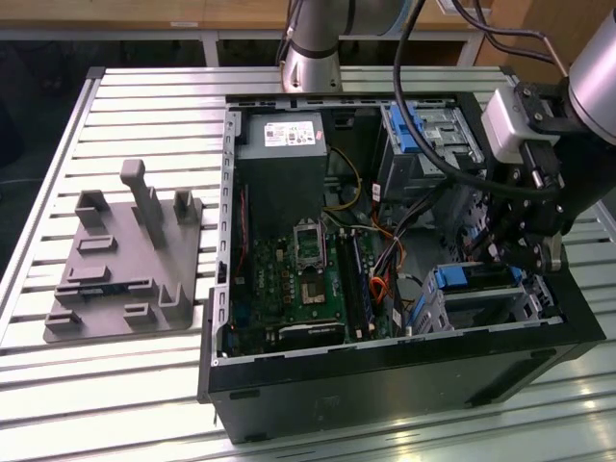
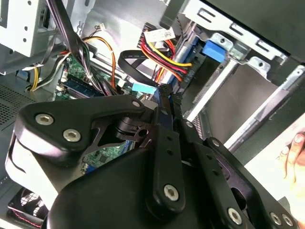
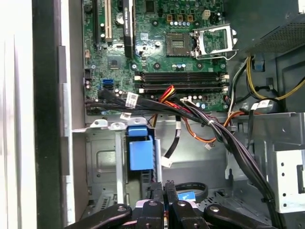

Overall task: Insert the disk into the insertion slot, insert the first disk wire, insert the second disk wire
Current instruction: 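Insert the second disk wire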

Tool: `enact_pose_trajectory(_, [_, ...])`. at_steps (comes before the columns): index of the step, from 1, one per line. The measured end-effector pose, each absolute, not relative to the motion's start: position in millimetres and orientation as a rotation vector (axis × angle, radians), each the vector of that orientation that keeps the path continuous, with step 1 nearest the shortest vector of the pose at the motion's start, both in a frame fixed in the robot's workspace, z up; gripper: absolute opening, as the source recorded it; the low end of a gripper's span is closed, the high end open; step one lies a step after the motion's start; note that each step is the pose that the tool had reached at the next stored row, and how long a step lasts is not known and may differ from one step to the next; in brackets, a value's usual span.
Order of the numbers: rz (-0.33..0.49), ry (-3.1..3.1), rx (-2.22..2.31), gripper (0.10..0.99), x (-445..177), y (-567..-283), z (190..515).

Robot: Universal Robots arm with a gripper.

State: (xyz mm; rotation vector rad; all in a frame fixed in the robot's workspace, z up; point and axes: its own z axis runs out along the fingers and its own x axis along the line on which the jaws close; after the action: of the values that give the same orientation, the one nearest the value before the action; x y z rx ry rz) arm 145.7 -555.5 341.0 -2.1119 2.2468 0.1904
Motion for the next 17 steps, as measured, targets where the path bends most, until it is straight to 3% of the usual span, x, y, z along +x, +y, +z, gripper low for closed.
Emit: enact_pose_trajectory(17, [0.211, 2.237, -2.103, 0.145, 145.6, -561.9, 340.9])
